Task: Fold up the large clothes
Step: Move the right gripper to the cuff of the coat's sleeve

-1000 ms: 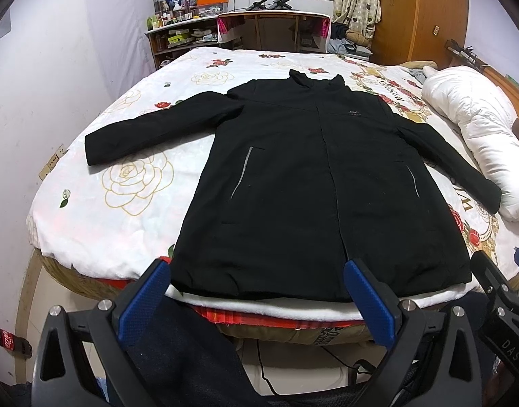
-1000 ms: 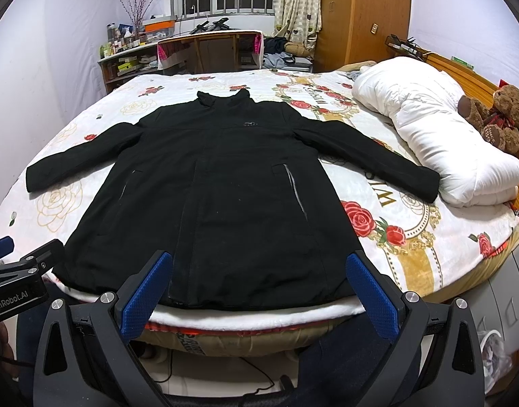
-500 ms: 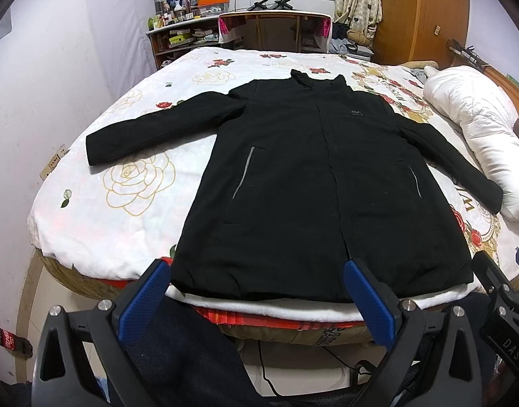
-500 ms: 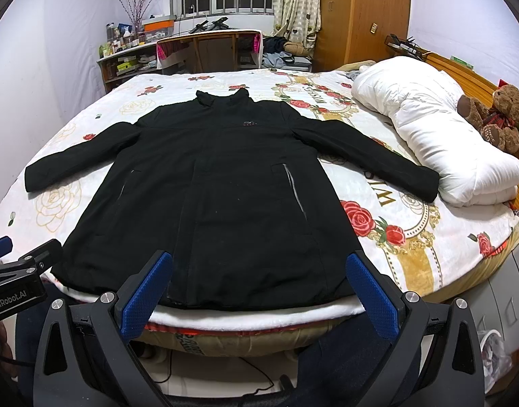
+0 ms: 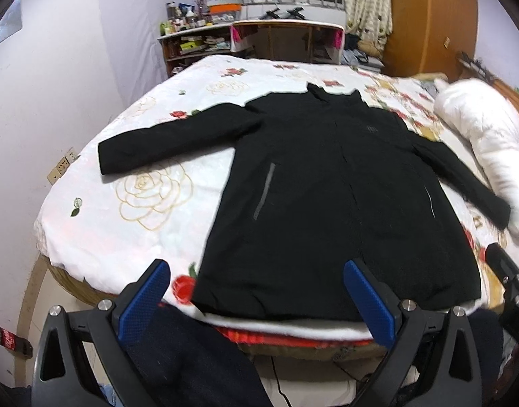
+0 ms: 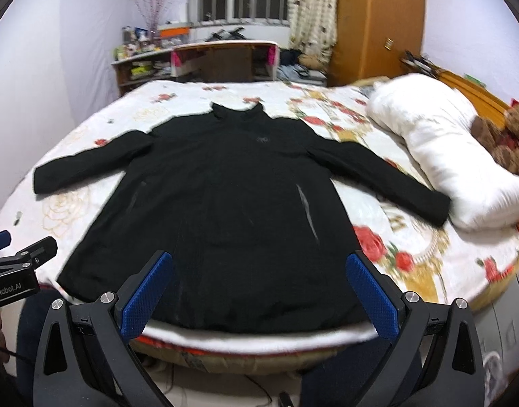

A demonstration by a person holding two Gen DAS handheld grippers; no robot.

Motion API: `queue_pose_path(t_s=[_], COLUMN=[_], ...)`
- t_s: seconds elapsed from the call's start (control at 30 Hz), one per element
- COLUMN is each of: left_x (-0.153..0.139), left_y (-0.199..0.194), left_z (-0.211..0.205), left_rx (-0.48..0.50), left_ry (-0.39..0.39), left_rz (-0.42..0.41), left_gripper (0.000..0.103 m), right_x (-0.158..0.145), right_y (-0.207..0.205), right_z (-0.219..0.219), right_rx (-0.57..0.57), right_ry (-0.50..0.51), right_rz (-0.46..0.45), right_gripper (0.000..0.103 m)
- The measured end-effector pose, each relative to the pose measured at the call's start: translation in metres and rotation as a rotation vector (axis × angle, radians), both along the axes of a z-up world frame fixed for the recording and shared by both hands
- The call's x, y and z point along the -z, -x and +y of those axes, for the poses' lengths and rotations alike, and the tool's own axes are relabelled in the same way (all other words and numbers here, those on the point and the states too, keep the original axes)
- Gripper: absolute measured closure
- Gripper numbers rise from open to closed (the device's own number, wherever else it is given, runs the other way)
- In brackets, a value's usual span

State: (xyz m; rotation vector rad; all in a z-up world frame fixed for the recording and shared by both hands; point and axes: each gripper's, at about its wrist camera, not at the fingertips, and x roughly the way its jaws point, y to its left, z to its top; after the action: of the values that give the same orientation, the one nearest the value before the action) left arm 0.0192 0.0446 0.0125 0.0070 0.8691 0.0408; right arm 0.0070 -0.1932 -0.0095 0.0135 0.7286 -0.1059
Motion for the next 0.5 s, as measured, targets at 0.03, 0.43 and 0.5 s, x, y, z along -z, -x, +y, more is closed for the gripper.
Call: queue_pose_path(t_s=[0.03, 0.43, 0.5], left_x=[-0.002, 0.001, 0.002], left_y=[-0.004, -0.061, -0.069], left_z=[0.006, 0.12, 0.138], left_rx=[-0.008, -0.197, -0.227], left_ry=[0.01, 0.054, 0.051], left_rz=[-0.002, -0.007, -0.011], left_gripper=[0.0, 0.0, 0.0], right_x=[-0.002, -0.021, -0.017], right_y=[-0.005, -0.12, -0.14], right_z=[0.003, 0.097, 0.116], right_rx=[-0.016, -0.397, -0.445], right_ry=[-0.001, 0.032, 0.057], right_rz=[-0.008, -0.112, -0.114], right_gripper=[0.001, 0.001, 0.001])
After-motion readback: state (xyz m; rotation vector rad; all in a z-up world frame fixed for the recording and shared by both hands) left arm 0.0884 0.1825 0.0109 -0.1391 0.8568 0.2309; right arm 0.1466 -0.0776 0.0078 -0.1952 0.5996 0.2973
